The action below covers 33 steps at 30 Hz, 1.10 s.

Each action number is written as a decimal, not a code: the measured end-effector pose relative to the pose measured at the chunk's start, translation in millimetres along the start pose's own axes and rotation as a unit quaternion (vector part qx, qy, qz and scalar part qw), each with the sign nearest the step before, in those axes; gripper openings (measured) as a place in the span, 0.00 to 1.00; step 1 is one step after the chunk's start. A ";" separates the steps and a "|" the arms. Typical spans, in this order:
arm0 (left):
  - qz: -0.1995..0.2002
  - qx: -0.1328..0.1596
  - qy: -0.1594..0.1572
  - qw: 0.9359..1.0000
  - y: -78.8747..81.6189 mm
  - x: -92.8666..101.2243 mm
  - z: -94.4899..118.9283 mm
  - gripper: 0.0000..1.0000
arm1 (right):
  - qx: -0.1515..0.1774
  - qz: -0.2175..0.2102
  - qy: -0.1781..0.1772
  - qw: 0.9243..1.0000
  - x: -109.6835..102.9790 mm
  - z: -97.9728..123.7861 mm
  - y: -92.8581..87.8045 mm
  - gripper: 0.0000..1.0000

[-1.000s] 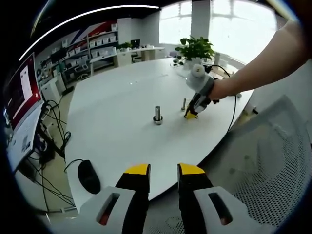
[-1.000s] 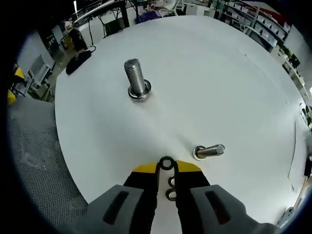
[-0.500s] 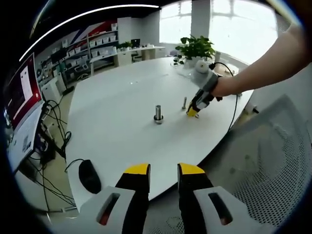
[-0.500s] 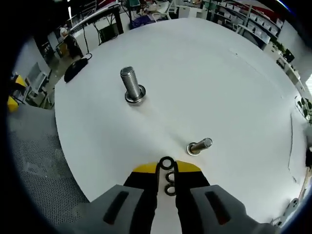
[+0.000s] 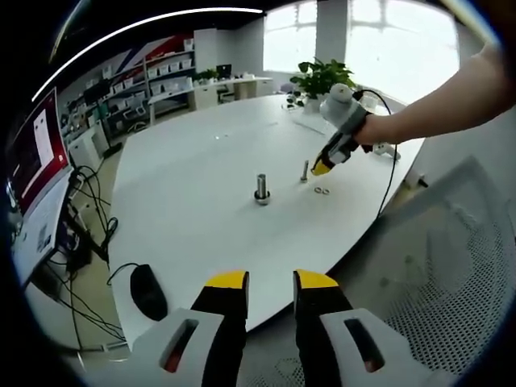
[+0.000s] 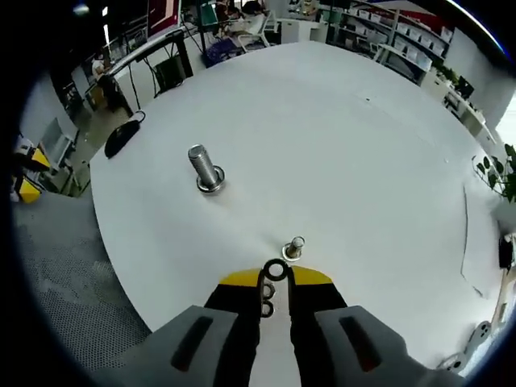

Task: Place the washer onto the threaded stud by aligning its center hole with the stud, sliding it down to the base, and recovering from edge contact or off-axis alignment until the washer reaches the visible bottom stop.

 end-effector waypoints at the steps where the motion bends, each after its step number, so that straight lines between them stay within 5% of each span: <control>1: -0.001 0.000 0.000 1.000 0.1 0.1 -0.1 0.20 | 0.002 0.003 -0.002 1.000 -0.1 1.2 1.0 0.14; 16: 0.000 0.000 0.000 1.000 -0.2 -0.2 -0.1 0.19 | 0.035 0.017 -0.028 0.999 5.6 6.3 13.6 0.14; 33: 0.001 -0.001 0.001 1.000 -0.2 -0.4 0.2 0.19 | 0.006 0.037 -0.023 0.999 12.1 -5.1 18.2 0.14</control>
Point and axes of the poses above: the point that each gripper's makers call its tool centre point, and the gripper's own axes: z roughly backward along the fingers, x roughly to its right, y roughly out of its top, the point moved 8 cm from there along z, roughly backward along the fingers, and after that the axes turned 8 degrees about x, right-handed, at the moved point
